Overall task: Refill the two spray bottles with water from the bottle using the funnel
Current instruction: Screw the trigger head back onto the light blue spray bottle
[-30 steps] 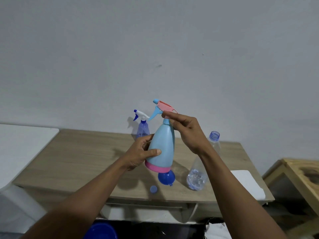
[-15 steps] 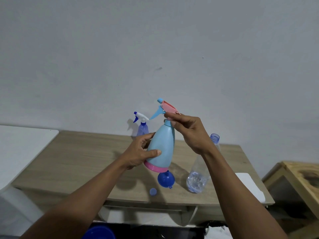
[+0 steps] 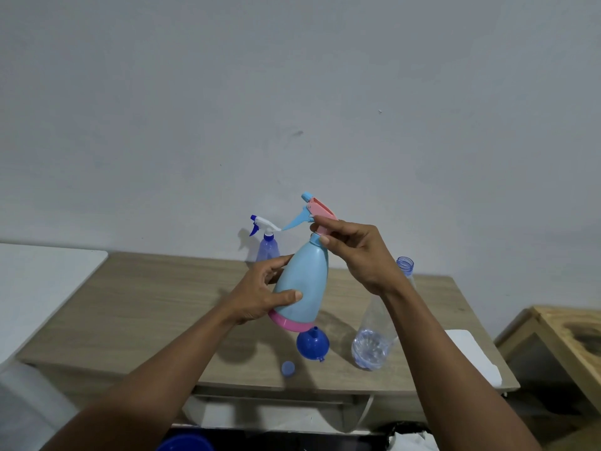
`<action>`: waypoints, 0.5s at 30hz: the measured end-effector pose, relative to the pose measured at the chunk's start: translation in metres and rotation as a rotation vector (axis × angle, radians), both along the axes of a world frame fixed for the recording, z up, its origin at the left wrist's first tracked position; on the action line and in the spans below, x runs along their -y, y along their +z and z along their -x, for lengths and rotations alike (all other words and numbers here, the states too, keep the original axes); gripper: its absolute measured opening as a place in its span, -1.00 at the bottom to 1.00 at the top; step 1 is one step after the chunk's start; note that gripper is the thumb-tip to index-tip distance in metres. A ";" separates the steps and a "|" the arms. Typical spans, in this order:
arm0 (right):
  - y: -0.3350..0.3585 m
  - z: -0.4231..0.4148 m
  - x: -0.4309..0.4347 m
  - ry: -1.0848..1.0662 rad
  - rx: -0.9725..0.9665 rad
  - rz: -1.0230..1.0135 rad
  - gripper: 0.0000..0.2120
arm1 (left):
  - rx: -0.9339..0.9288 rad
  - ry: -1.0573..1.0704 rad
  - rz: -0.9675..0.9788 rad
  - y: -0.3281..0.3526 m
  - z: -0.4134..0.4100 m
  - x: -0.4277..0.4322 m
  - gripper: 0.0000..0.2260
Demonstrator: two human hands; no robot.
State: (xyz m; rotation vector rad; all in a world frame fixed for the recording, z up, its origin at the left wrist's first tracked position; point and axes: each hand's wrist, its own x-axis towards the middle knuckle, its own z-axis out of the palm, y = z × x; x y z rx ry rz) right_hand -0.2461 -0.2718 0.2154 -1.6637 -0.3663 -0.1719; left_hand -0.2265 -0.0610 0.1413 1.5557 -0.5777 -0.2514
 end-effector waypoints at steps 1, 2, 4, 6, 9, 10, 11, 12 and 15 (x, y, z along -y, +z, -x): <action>0.001 -0.001 -0.003 -0.023 0.016 -0.009 -0.68 | 0.004 0.003 -0.004 0.000 -0.001 0.000 -0.40; 0.000 -0.001 -0.006 -0.053 0.039 0.004 -0.68 | 0.006 0.002 -0.011 0.000 -0.002 0.000 -0.39; -0.002 -0.003 -0.011 -0.097 0.092 0.064 -0.72 | -0.001 -0.002 -0.014 -0.003 -0.003 0.001 -0.39; -0.003 -0.004 -0.010 -0.097 0.108 0.113 -0.73 | -0.008 -0.001 -0.006 -0.006 -0.003 0.002 -0.40; 0.003 -0.002 0.003 0.044 -0.023 0.133 -0.68 | -0.025 -0.006 -0.008 -0.010 -0.005 -0.001 -0.40; 0.004 -0.002 0.007 0.092 -0.049 0.136 -0.66 | -0.024 -0.009 -0.012 -0.010 -0.005 -0.001 -0.40; 0.005 -0.003 0.010 0.120 -0.060 0.128 -0.65 | -0.022 -0.010 -0.016 -0.009 -0.005 -0.002 -0.40; 0.005 -0.003 0.011 0.123 -0.059 0.108 -0.65 | -0.022 -0.014 -0.017 -0.009 -0.005 -0.002 -0.40; 0.004 -0.006 0.004 0.040 -0.012 0.084 -0.65 | -0.024 -0.005 -0.028 -0.009 -0.007 -0.002 -0.36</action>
